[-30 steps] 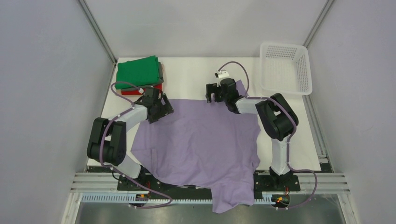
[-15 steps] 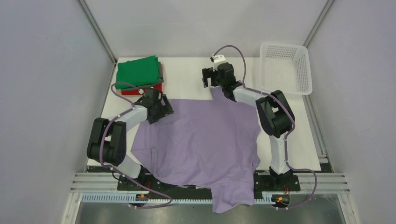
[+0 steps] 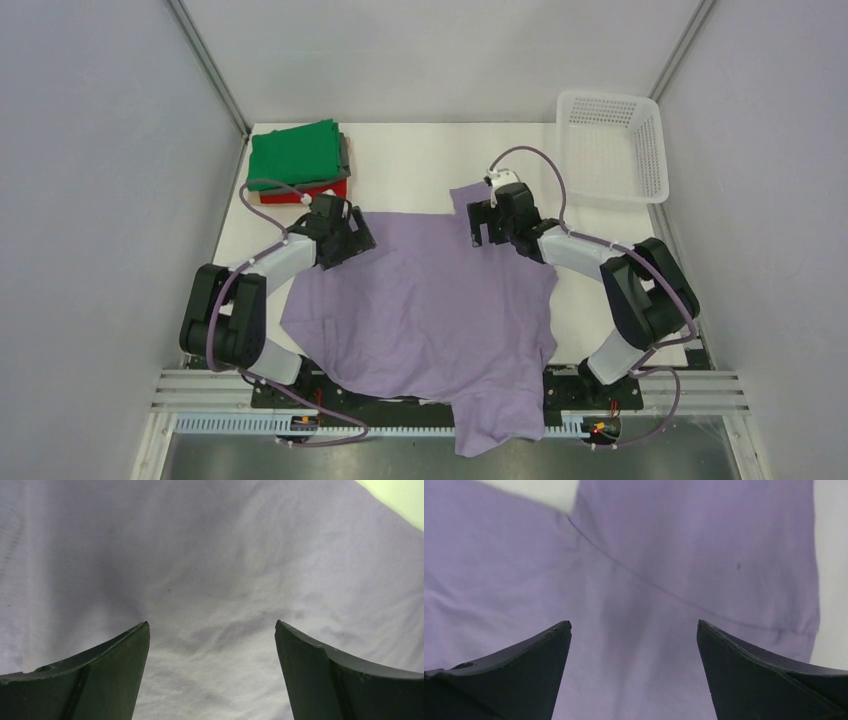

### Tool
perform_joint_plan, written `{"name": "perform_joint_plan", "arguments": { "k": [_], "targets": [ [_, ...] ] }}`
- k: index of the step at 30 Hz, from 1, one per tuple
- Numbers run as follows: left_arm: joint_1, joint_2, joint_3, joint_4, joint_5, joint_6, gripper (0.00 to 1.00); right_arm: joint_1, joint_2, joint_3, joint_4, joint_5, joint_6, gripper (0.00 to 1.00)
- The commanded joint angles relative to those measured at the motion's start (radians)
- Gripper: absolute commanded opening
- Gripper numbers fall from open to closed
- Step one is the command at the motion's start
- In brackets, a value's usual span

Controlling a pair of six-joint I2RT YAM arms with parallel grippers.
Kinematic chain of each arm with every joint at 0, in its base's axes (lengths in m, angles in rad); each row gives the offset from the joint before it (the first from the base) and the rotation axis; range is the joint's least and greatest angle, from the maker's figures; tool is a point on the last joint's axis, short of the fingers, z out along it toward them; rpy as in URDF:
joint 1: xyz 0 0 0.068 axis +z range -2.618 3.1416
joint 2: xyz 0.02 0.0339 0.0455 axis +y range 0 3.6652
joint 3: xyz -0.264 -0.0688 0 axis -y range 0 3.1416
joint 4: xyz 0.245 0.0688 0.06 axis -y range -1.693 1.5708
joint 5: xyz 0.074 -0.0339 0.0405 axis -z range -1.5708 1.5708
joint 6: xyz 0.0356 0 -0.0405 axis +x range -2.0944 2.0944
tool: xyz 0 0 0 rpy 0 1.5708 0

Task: Fold and stack the t-shirts
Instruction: Flatten out the tshirt

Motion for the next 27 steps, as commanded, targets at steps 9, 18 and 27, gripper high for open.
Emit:
{"name": "perform_joint_plan", "arguments": {
  "k": [9,18,27],
  "targets": [
    [-0.070,0.135,0.098,0.034,-0.006,-0.015,1.00,0.002,0.092,0.025,-0.147,0.195,0.032,0.98],
    [-0.075,0.290,0.243,0.028,0.018,-0.032,1.00,-0.067,0.293,0.232,-0.208,0.227,0.003,0.98],
    [-0.095,0.454,0.434,0.019,0.061,-0.053,1.00,-0.131,0.467,0.538,-0.276,0.246,-0.081,0.98]
  ]
}}
